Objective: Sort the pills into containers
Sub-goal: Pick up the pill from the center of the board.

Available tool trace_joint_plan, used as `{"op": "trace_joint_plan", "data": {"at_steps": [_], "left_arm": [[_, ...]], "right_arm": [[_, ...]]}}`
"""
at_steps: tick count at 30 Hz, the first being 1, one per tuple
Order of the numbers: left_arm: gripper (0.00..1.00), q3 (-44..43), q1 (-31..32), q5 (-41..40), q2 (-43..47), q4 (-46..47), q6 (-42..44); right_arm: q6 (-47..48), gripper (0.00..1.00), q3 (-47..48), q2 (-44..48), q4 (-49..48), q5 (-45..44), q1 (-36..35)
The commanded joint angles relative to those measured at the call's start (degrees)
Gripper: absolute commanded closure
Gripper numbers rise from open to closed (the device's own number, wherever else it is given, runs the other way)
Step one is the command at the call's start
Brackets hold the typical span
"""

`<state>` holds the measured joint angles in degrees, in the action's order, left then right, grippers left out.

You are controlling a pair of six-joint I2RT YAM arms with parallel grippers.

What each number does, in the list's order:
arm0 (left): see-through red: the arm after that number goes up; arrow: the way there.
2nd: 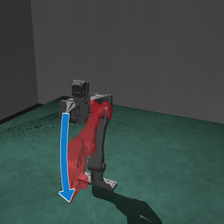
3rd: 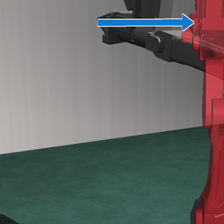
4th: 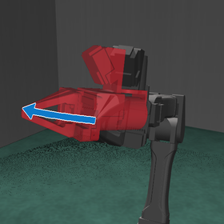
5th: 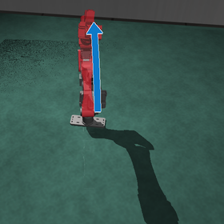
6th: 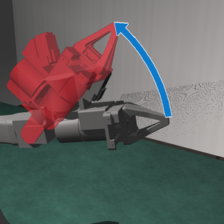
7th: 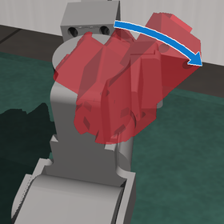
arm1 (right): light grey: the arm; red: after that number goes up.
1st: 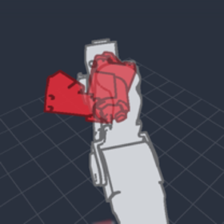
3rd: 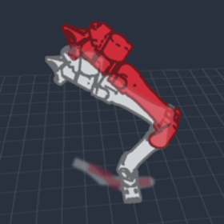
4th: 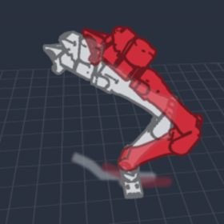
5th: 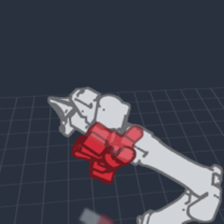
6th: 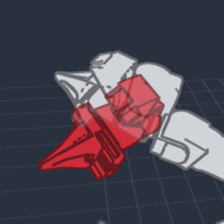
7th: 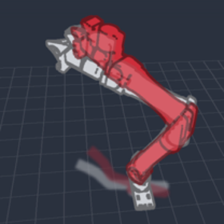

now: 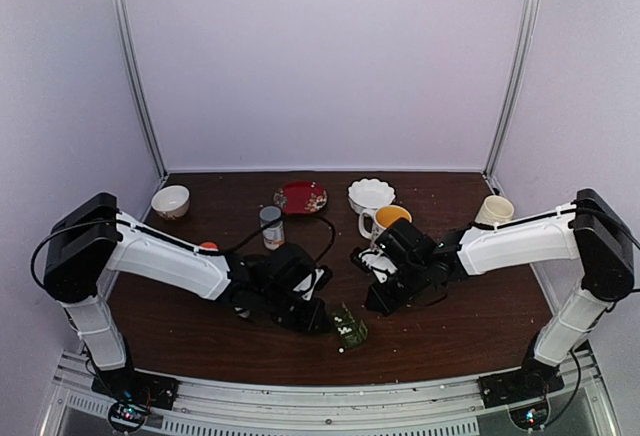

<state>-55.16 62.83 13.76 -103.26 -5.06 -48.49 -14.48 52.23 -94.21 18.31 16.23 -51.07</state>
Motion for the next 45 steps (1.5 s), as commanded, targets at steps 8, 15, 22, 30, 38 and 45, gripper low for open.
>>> {"op": "trace_joint_plan", "data": {"at_steps": [8,15,22,30,38,45], "left_arm": [[0.88,-5.0,5.3,-3.0,-2.2,-8.2,4.1],[0.83,-12.2,8.5,-9.1,-5.6,-16.5,7.2],[0.79,-16.2,10.8,-12.4,-7.0,-21.2,7.9],[0.77,-18.7,11.8,-11.9,-8.5,-22.8,9.8],[0.74,-23.3,12.2,-12.9,-11.8,-27.3,10.5],[0.73,-27.3,12.6,-15.4,-14.6,-30.9,11.2]], "right_arm": [[0.8,0.90,-4.1,8.5,-1.9,-7.0,0.2],[1.9,0.89,-6.8,14.1,-2.5,-9.4,0.3],[1.6,0.88,-8.6,17.4,-3.4,-9.9,0.6],[1.6,0.88,-9.6,18.8,-2.9,-10.2,0.9],[1.4,0.88,-10.3,19.3,-3.1,-10.0,1.1],[1.6,0.88,-10.5,19.8,-2.8,-10.0,1.3]]}}
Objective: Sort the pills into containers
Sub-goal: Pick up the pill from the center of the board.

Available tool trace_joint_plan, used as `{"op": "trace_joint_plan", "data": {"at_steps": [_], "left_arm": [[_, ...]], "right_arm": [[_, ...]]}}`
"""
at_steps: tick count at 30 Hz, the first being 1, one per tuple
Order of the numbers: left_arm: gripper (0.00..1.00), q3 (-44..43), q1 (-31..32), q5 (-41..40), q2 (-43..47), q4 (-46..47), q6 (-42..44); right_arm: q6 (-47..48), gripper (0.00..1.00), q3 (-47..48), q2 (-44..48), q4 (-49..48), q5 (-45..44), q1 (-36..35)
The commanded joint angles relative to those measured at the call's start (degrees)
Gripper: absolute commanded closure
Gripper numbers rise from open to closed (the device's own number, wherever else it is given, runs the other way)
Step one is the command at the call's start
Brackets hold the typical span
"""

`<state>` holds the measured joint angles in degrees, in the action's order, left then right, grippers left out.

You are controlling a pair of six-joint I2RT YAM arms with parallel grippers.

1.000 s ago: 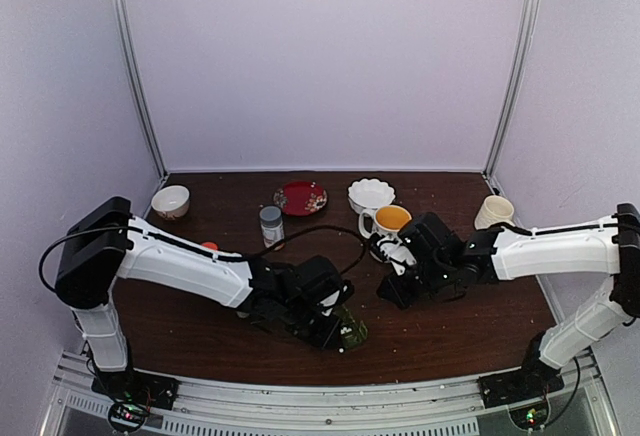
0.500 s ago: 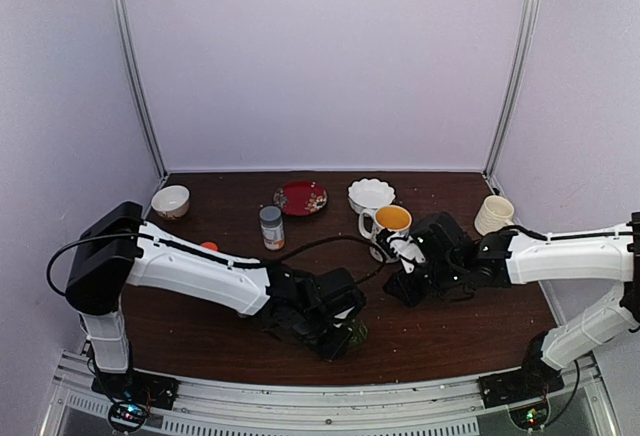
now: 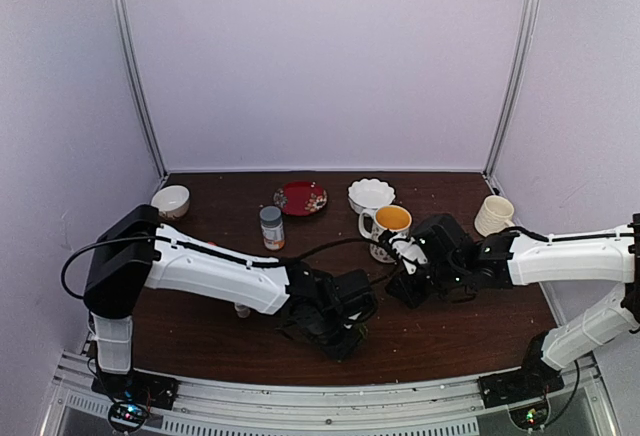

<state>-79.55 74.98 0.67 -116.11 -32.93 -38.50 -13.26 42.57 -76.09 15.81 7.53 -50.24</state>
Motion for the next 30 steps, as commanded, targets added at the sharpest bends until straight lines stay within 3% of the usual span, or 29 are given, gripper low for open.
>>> {"op": "trace_joint_plan", "data": {"at_steps": [1,9,22,30], "left_arm": [[0.73,-3.5,0.4,-2.5,-2.2,-3.8,1.1],[0.78,-7.6,0.7,-3.8,-4.9,-8.2,1.3],[0.75,-10.2,1.6,-4.6,-6.1,-12.9,1.4],[0.80,-11.4,1.7,-4.6,-7.6,-12.9,1.6]], "right_arm": [[0.4,0.88,-0.8,1.7,-0.2,-1.3,0.6],[0.6,0.87,-1.2,2.5,0.1,-1.2,1.0],[0.7,0.87,-2.0,2.9,-0.5,-0.5,1.5],[0.6,0.87,-1.9,3.0,-0.5,-0.2,1.5]]}}
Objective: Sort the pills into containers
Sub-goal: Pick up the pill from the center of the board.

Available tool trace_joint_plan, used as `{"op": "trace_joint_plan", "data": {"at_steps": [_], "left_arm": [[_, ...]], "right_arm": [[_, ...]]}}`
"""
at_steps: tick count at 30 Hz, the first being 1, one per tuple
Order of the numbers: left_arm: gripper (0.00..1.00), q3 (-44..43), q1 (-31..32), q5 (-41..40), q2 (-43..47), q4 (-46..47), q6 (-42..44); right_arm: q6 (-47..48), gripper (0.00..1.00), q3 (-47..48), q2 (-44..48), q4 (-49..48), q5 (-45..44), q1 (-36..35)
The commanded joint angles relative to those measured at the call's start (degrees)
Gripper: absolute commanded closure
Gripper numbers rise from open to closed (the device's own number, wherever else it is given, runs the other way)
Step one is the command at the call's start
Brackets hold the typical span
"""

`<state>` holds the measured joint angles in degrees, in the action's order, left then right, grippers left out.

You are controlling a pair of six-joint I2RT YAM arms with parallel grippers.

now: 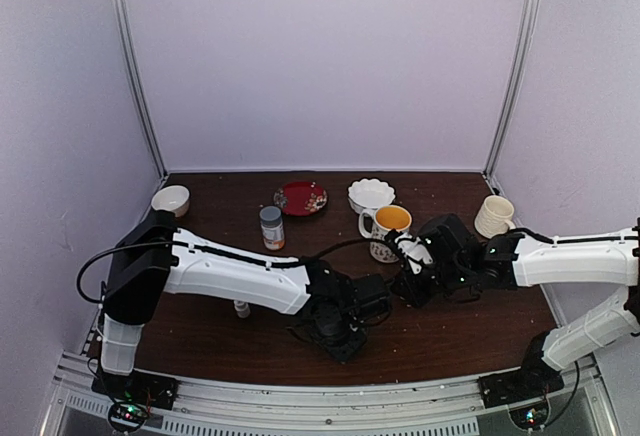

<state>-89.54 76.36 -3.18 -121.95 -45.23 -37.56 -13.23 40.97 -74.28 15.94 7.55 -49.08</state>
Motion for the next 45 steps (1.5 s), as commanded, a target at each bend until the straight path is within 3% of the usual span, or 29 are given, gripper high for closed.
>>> {"op": "trace_joint_plan", "data": {"at_steps": [1,19,45], "left_arm": [[0.80,-1.6,0.4,-0.9,-1.9,-0.6,0.7],[0.90,-3.7,0.4,-1.5,-3.5,-3.4,0.0],[0.91,-9.9,0.0,-9.9,2.1,-11.1,1.2]], "right_arm": [[0.6,0.87,-0.4,1.3,-0.6,-0.2,0.4],[0.7,0.87,-0.9,2.1,-0.4,-0.3,0.7],[0.8,0.87,-0.4,1.4,-0.3,0.3,0.9]]}}
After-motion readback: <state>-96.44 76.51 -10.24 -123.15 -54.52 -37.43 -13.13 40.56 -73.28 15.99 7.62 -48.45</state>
